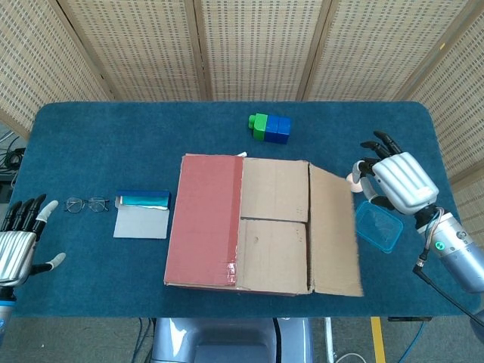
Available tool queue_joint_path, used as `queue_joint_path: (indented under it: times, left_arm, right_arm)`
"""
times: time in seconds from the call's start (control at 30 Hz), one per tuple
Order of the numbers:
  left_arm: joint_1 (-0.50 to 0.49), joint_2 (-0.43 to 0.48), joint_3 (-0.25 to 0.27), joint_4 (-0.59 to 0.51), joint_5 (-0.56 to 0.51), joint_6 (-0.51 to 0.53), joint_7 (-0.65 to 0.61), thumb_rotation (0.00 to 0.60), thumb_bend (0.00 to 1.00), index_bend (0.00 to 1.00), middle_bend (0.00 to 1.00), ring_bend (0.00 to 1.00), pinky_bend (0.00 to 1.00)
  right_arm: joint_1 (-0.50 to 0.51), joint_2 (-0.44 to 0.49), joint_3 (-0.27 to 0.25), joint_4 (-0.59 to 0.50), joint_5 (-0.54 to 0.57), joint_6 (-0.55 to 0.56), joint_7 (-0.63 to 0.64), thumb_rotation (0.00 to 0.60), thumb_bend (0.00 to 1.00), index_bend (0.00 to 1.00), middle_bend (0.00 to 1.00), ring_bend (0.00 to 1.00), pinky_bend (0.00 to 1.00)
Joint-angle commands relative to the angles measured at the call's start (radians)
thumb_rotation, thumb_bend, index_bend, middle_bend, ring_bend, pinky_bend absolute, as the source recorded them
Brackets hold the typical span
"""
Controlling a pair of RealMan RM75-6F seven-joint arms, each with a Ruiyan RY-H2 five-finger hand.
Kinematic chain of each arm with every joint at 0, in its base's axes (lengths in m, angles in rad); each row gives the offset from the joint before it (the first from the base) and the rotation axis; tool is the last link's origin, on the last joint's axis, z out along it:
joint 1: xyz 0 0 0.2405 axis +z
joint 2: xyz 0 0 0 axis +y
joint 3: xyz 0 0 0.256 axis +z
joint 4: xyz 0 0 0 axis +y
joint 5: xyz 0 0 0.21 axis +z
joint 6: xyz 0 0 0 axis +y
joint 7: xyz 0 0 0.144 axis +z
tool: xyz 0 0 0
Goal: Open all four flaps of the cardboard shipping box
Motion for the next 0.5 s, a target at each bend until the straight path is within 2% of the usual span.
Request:
queue_joint_path:
  times: [0.03,0.17,0.33,0.5]
  left_arm:
    - [-0.011,0.012,-0.003,-0.006,0.013,-0.007,-0.011,0.566,0.09,0.07,0.0,0.0,0.0]
    - [-0.032,0.033,-0.008,-0.012,0.036,-0.026,-0.02,0.567,0.08,0.07,0.0,0.0,0.0]
    - [-0.07,0.069,-0.011,-0.029,0.083,-0.059,-0.042,0.571,0.09,0.07,0.0,0.0,0.0]
    - [-0.115,0.108,-0.013,-0.046,0.131,-0.103,-0.079,0.57,0.11,0.07,0.0,0.0,0.0]
  right_arm:
    - [-0.014,-0.001,-0.003,-0.002,0.003,0.016,-0.016,0.6,0.62,0.5,0.46,0.18,0.0]
    - [-0.039,-0.003,-0.007,-0.017,0.017,0.043,-0.046,0.6,0.57,0.42,0.37,0.14,0.0]
    - [-0.081,-0.014,-0.022,-0.047,0.045,0.083,-0.117,0.6,0.57,0.24,0.2,0.03,0.0]
    - [-0.133,-0.041,-0.042,-0.08,0.082,0.14,-0.205,0.6,0.57,0.15,0.11,0.0,0.0]
